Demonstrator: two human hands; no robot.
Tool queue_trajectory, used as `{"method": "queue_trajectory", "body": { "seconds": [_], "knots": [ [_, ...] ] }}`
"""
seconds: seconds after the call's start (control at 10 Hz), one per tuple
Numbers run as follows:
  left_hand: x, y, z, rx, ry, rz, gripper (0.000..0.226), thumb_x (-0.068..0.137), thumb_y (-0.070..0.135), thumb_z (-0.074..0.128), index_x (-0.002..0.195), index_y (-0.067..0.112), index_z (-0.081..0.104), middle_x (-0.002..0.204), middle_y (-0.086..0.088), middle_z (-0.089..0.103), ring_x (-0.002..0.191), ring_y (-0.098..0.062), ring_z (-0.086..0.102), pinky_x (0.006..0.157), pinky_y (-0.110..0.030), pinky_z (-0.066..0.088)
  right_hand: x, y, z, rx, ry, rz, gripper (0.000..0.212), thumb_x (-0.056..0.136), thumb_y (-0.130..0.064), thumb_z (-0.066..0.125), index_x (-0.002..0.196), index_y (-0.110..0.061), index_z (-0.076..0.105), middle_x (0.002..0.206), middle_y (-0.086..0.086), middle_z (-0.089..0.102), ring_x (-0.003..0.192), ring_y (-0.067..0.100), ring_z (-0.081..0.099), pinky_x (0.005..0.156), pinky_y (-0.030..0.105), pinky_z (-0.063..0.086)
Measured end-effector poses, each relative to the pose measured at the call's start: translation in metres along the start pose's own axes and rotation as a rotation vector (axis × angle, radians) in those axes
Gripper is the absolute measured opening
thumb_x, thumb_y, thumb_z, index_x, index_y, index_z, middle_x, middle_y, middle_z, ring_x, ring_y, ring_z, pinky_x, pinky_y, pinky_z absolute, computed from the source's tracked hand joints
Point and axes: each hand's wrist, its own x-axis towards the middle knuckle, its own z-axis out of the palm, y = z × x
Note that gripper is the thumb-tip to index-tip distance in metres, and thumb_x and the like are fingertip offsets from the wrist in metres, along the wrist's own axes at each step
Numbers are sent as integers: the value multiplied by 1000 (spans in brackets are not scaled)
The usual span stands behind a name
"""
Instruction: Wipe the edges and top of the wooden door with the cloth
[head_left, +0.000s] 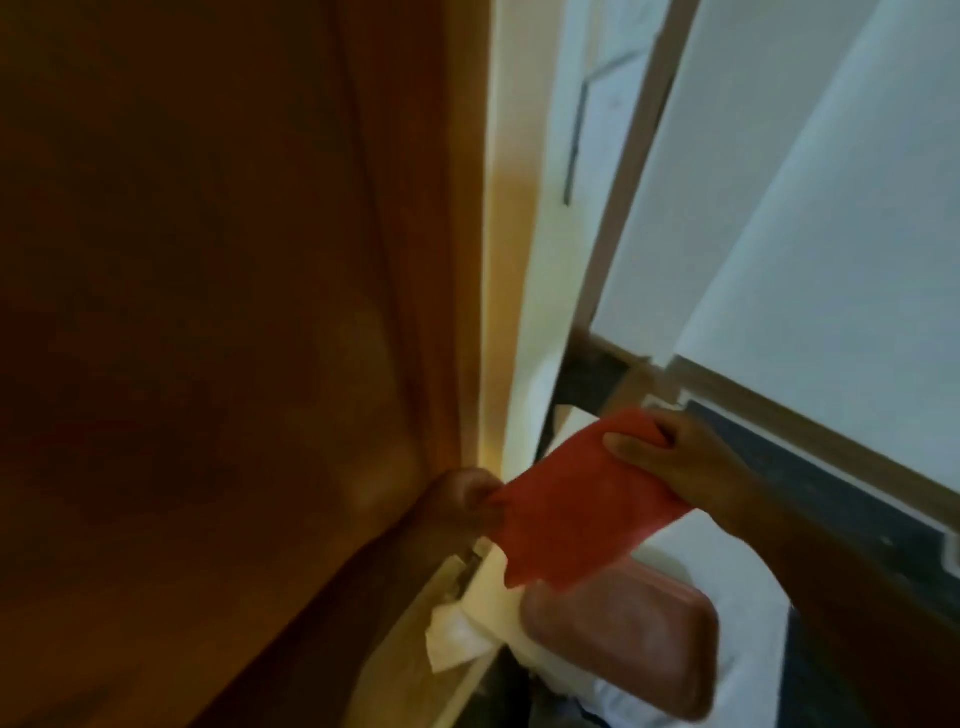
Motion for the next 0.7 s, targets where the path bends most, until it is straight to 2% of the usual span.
{"method": "queue_trajectory", "body": {
  "seconds": [0.1, 0.2, 0.3, 0.4, 0.5, 0.6, 0.7],
  "knots": [
    [27, -33, 39, -190, -40, -169, 5, 86, 15, 75, 87, 19, 74, 79, 2, 77, 81, -25, 71, 64, -25, 56, -17, 76, -16, 186, -5, 214, 65, 68, -61, 72, 123, -28, 61, 112, 2, 70, 100, 26, 69, 86, 44, 58],
    [67, -71, 117, -455, -59, -384, 23, 74, 27, 81, 97, 22, 76, 103, -8, 77, 92, -26, 74, 69, -36, 58, -39, 201, -22, 550, -6, 466, 60, 72, -34, 80, 128, -20, 61, 114, 10, 74, 99, 31, 73, 83, 46, 60],
    [94, -106, 171, -509, -25, -529, 28, 70, 26, 81, 97, 21, 75, 105, -12, 74, 92, -27, 72, 71, -37, 56, -43, 279, -7, 690, 6, 604, 51, 73, -19, 80, 121, -28, 65, 117, 9, 72, 99, 30, 73, 75, 45, 60],
    [139, -179, 243, -334, 91, -679, 13, 86, 11, 73, 93, 23, 72, 107, -15, 70, 100, -32, 66, 90, -45, 54, -34, 387, 36, 661, 56, 778, 44, 80, -17, 77, 117, -32, 60, 119, 5, 67, 102, 30, 67, 71, 44, 60],
    [165, -222, 277, -198, 116, -741, 13, 90, 9, 71, 98, 19, 69, 102, -11, 68, 96, -30, 63, 90, -41, 54, -22, 449, 66, 611, 67, 854, 41, 85, -19, 73, 121, -26, 55, 123, 6, 63, 101, 24, 64, 71, 38, 57],
    [206, -289, 306, -66, 110, -766, 29, 91, 5, 68, 120, 7, 66, 93, -12, 63, 65, -14, 58, 54, -15, 48, -2, 519, 107, 483, 69, 854, 40, 88, -23, 70, 124, -19, 53, 119, 7, 62, 99, 24, 63, 72, 32, 51],
    [217, -311, 309, -32, 122, -771, 32, 91, -5, 64, 123, -3, 60, 81, -14, 59, 53, -8, 59, 44, -14, 41, -3, 541, 124, 309, 123, 834, 39, 91, -32, 65, 125, -16, 52, 112, 4, 61, 97, 23, 62, 71, 27, 48]
  ]
}}
